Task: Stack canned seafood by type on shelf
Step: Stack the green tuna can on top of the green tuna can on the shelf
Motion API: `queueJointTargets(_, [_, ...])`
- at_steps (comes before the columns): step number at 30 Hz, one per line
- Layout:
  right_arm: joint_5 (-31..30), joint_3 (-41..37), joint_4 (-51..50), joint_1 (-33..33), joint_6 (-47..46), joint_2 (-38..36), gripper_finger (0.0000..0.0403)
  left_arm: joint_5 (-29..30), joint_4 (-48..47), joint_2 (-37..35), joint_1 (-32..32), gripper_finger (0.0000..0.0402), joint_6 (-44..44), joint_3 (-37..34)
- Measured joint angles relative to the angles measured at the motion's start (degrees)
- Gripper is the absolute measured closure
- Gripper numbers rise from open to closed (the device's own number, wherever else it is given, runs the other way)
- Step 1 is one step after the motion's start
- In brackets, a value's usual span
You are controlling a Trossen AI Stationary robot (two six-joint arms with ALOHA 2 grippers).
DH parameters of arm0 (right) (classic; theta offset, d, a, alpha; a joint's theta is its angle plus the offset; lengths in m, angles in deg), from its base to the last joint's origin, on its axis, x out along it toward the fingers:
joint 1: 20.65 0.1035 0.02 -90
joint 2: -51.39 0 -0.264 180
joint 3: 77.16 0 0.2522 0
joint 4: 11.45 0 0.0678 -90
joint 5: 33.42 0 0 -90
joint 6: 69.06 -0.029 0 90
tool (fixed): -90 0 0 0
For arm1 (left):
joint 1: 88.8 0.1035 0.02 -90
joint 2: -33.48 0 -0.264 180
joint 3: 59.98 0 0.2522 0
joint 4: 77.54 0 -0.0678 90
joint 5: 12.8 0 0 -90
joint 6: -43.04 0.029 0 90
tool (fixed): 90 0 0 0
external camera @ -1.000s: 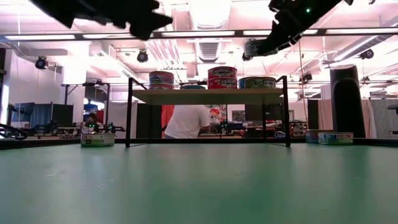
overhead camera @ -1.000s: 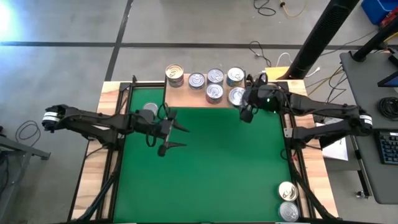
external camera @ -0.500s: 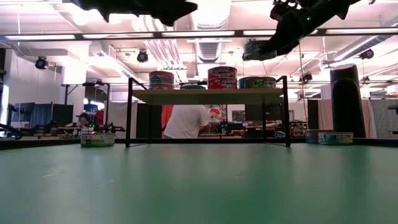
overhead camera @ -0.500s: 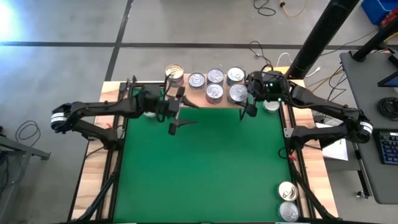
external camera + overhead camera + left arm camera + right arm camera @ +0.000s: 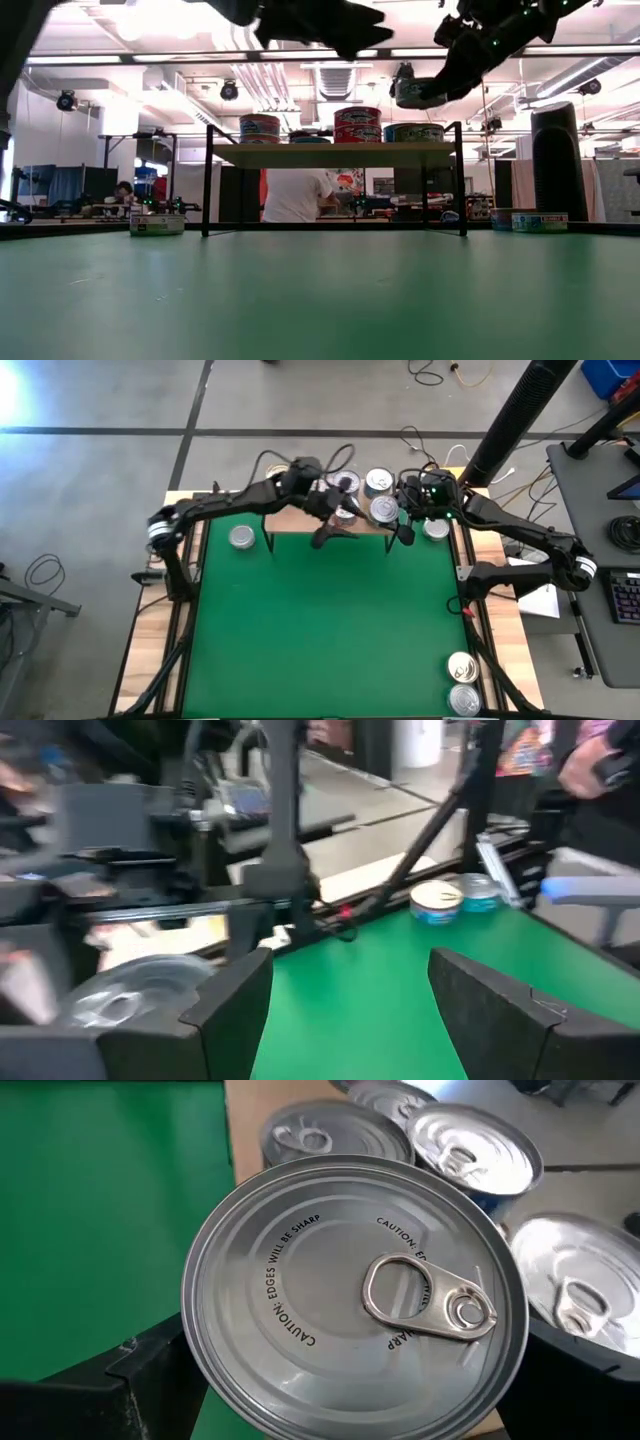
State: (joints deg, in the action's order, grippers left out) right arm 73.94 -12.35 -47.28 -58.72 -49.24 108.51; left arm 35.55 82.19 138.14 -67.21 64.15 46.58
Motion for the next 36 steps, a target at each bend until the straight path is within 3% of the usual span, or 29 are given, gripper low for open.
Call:
queueJointTargets(6, [1.08, -0.75, -0.01, -2.15, 0.76, 1.31, 0.0028, -0.35, -9.68, 10.33, 0.50, 0.0154, -0.57, 13.93])
queueJointTargets(13, [1.08, -0.75, 1.47, -3.08, 1.32, 4.09, 0.0028, -0.27, -17.45, 19.55, 0.34, 0.0196, -0.18, 27.83])
queueJointTargets(20, [0.70, -0.75, 3.63, -3.23, 2.31, 6.74, 0.0028, 6.64, -22.90, 26.67, 0.28, 0.0242, 3.07, 37.06])
queueJointTargets(26, [2.35, -0.66, 2.86, -3.23, 0.62, 7.25, 0.0027, 7.39, -29.14, 29.36, -0.29, 0.0261, 6.90, 41.94])
queueJointTargets(36, [2.53, -0.66, 2.50, -3.21, -1.28, 7.28, 0.0020, 15.47, -29.29, 29.39, -0.38, 0.0265, 8.38, 42.13])
